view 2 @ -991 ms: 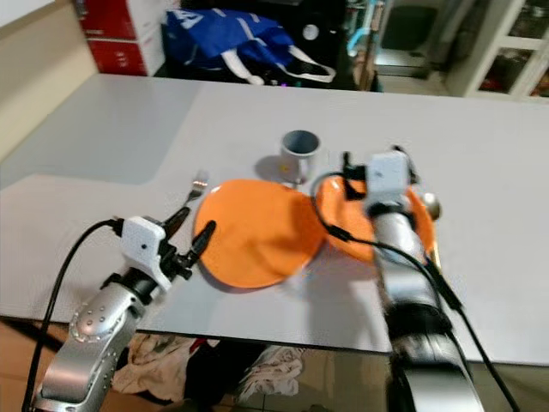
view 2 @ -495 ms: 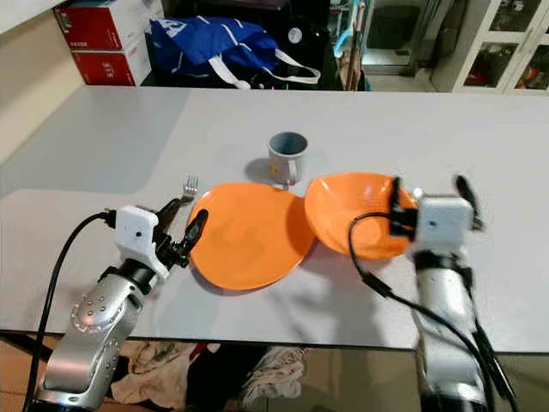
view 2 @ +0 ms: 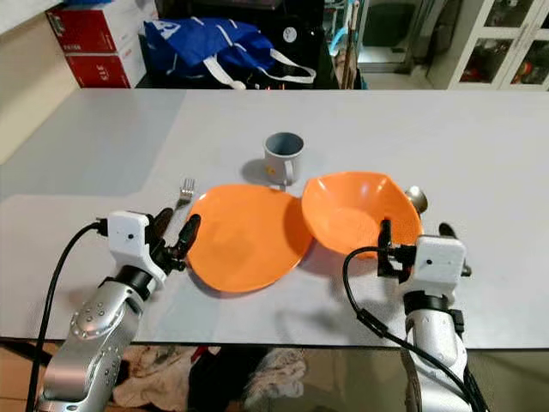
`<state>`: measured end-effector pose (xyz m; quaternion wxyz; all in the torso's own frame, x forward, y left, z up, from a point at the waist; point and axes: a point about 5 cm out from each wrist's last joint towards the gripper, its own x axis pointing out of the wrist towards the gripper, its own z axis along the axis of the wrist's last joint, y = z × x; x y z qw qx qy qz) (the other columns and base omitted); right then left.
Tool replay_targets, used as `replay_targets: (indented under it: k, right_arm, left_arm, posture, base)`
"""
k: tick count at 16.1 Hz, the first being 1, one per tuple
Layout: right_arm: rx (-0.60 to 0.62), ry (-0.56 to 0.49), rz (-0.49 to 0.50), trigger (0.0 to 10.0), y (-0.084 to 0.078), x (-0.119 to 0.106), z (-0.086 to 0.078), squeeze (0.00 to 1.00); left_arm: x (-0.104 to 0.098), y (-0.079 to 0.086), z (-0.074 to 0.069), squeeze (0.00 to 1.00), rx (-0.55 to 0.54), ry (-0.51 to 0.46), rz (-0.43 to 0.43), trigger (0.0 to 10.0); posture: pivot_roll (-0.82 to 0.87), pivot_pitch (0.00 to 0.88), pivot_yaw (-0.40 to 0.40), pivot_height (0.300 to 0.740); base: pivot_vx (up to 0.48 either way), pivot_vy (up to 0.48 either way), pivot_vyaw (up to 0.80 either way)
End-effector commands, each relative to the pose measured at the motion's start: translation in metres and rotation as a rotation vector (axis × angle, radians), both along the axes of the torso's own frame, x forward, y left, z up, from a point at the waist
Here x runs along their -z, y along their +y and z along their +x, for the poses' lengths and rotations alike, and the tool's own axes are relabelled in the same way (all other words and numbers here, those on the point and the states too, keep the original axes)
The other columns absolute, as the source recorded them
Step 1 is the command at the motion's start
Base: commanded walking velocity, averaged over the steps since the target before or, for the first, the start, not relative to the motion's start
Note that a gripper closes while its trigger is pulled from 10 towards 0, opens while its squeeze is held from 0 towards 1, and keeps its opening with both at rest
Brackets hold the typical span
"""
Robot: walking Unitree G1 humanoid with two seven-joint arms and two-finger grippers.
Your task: Setting the table
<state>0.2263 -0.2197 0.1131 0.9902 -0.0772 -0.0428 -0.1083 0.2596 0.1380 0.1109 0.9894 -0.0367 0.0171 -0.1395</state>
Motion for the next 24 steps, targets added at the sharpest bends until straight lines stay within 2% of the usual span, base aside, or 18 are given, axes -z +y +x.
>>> replay_targets:
  k: [1,5,10,14,20,24]
  right_arm:
    - [0.004,0.01,0.004,10.0,0.004,0.001,-0.004,0.0]
    - [-0.02,-0.008,-0.011,10.0,0.011,-0.005,-0.006,0.0]
    - [-0.048,-0.022,-0.048,10.0,0.01,-0.015,-0.004,0.0]
    - [-0.061,-0.006,-0.041,10.0,0.005,-0.015,0.005,0.0]
    - [-0.101,0.022,-0.016,10.0,0.013,-0.005,0.014,0.0]
    - [-0.115,0.038,-0.009,10.0,0.015,0.002,0.019,0.0]
  left_arm:
    - [-0.002,0.0,0.006,0.0,0.016,0.001,0.012,10.0]
    - [-0.001,-0.004,0.02,0.0,0.036,-0.009,0.012,10.0]
    - [0.005,-0.023,0.028,0.0,0.07,-0.004,-0.036,10.0]
    - [0.004,-0.024,0.022,0.0,0.047,-0.019,-0.04,10.0]
    - [-0.011,-0.024,0.013,0.0,0.032,-0.063,-0.038,10.0]
    - [-0.015,-0.023,0.012,0.0,0.022,-0.058,-0.05,10.0]
  posture:
    - [-0.16,0.0,0.118,0.74]
    - [-0.2,0.0,0.127,0.74]
    - [-0.26,0.0,0.109,0.74]
    - [-0.24,0.0,0.086,0.74]
    - [-0.2,0.0,0.082,0.74]
    - [-0.18,0.0,0.078,0.74]
  base:
    - [0.0,0.0,0.0]
    - [0.0,0.0,0.0]
    - [0.0,0.0,0.0]
    - [0.0,0.0,0.0]
    - [0.0,0.0,0.0]
    - [-0.344,0.332,0.0]
